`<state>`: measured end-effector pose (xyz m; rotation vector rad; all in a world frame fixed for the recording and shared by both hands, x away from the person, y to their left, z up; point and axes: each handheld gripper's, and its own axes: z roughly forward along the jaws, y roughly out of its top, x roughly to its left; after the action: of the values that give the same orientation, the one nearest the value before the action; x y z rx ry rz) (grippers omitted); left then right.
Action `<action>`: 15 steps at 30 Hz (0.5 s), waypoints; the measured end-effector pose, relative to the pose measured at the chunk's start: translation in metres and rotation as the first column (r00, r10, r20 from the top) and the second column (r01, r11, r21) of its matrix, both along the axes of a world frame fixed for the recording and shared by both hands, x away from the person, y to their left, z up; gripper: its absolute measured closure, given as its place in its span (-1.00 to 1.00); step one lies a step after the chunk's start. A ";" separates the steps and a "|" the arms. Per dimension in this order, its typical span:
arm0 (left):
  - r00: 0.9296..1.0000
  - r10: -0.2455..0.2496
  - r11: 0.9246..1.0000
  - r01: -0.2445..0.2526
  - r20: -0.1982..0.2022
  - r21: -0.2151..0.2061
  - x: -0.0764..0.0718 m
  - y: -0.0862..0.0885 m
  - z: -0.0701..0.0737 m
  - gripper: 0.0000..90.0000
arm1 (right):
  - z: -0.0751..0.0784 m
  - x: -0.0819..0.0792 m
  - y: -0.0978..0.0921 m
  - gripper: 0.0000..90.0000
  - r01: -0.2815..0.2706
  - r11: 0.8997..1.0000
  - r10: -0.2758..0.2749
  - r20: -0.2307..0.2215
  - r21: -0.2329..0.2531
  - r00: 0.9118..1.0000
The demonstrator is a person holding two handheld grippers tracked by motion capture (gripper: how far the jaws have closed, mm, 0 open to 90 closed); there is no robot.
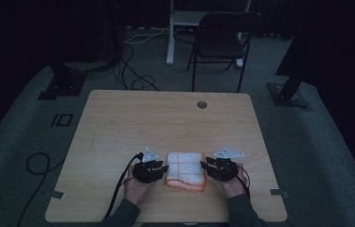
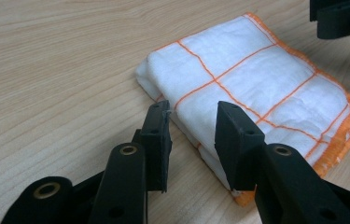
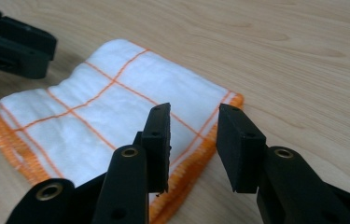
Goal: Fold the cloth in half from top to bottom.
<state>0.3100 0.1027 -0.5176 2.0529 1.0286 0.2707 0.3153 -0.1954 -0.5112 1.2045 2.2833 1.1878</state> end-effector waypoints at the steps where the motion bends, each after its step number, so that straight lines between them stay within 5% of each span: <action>1: 1.000 0.000 1.000 0.000 0.005 0.002 0.000 0.000 0.000 0.46 | -0.001 0.000 -0.001 0.43 0.010 1.000 -0.010 0.004 -0.006 1.000; 15: 0.997 0.056 0.998 -0.056 0.053 0.005 0.006 0.020 -0.001 0.44 | -0.012 0.005 -0.015 0.34 0.096 0.995 -0.095 0.041 -0.027 0.995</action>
<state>0.3156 0.1230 -0.5190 2.0143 1.0553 0.3556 0.3202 -0.2101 -0.5230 1.2539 2.1806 1.1307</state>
